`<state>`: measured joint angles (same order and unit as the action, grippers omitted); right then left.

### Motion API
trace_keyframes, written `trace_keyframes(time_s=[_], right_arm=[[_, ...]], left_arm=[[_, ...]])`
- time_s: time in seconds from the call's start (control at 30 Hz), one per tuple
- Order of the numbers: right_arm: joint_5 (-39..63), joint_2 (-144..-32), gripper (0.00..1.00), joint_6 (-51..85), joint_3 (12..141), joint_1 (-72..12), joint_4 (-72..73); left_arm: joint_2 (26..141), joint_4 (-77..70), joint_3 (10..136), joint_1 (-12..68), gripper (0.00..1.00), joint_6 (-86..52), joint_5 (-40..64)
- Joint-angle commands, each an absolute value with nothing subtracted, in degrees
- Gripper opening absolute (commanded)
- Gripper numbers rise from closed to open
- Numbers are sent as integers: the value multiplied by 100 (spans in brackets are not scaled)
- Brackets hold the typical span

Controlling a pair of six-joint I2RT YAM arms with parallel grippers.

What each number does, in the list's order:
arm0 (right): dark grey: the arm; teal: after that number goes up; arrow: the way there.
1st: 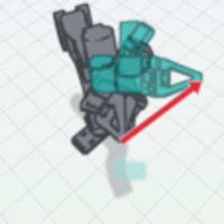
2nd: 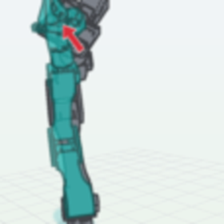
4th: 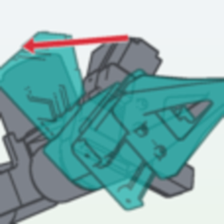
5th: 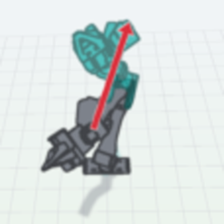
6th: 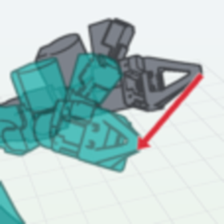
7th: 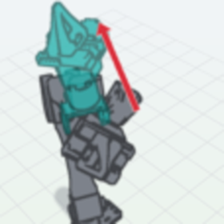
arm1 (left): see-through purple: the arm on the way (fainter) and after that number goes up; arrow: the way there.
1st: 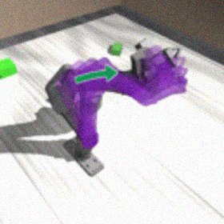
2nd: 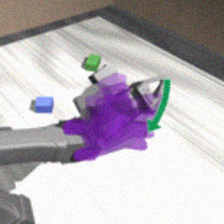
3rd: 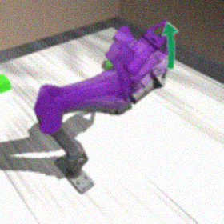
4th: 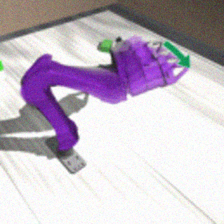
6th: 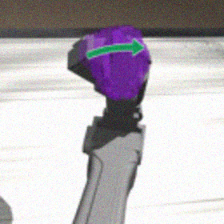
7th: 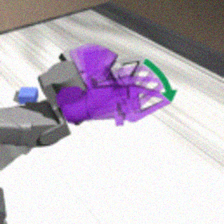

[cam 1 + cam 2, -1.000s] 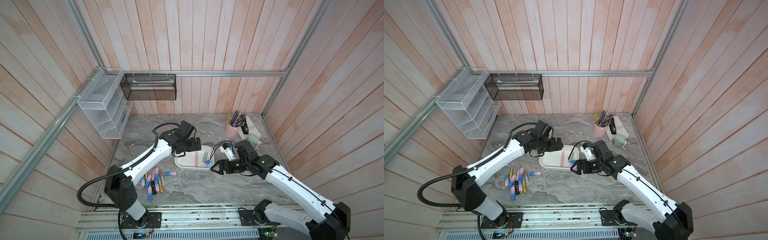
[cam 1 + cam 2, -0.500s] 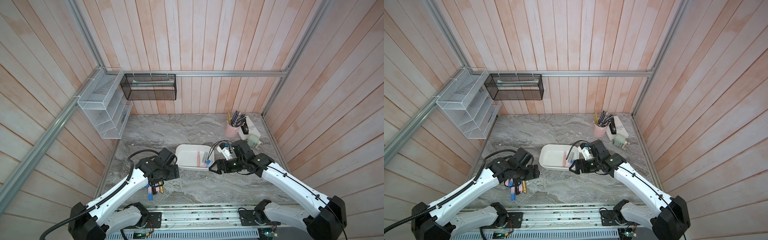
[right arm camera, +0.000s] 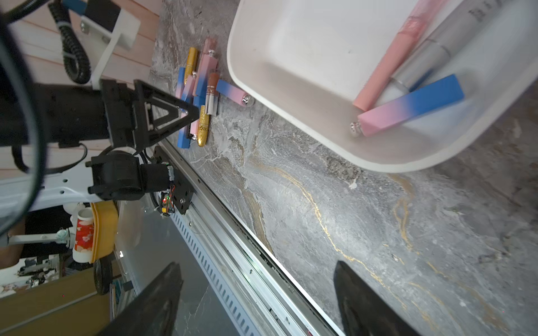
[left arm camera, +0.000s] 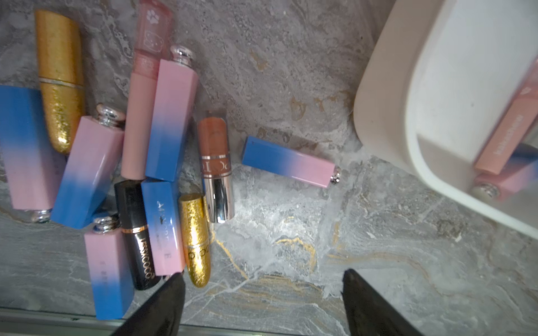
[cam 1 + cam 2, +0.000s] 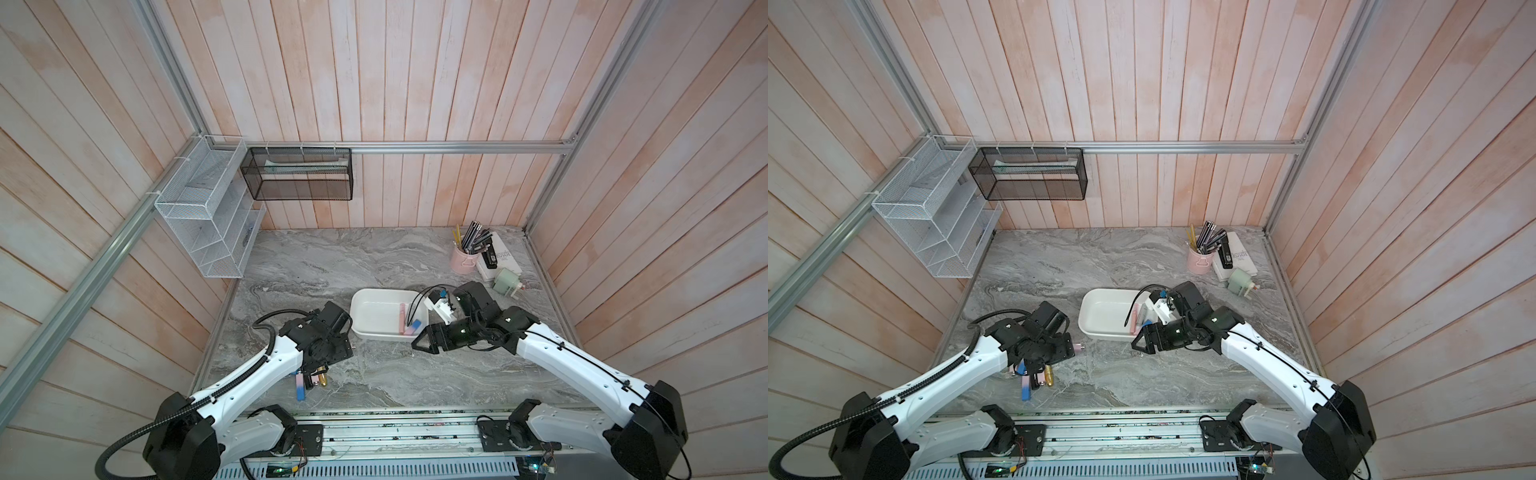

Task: Put the lipstick into the storage box
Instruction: Pick up the lipstick at the center of the board.

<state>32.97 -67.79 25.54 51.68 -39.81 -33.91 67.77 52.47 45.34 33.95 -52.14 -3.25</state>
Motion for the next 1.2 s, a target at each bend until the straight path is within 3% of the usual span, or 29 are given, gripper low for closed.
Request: trace_keyframes(time_s=[0.0, 0.3, 0.5, 0.73, 1.17], right_arm=[[3566, -6904, 90, 2385, 5369, -4174, -3193], [3519, -7055, 96, 2363, 5482, -4315, -3089], [3476, -7130, 96, 2307, 5509, -4314, -3151], [3393, -7185, 96, 2313, 5522, -4315, -3144], [3292, -7156, 96, 2459, 5441, -4311, -3080]], left_arm=[[7022, 4837, 4566, 3229, 86, -5108, -255], [7267, 4760, 4537, 2863, 83, -4854, -212], [7373, 4663, 4423, 2635, 69, -4655, -175], [7523, 4542, 4270, 2437, 60, -4461, -124], [7873, 4260, 4157, 2198, 56, -4178, -35]])
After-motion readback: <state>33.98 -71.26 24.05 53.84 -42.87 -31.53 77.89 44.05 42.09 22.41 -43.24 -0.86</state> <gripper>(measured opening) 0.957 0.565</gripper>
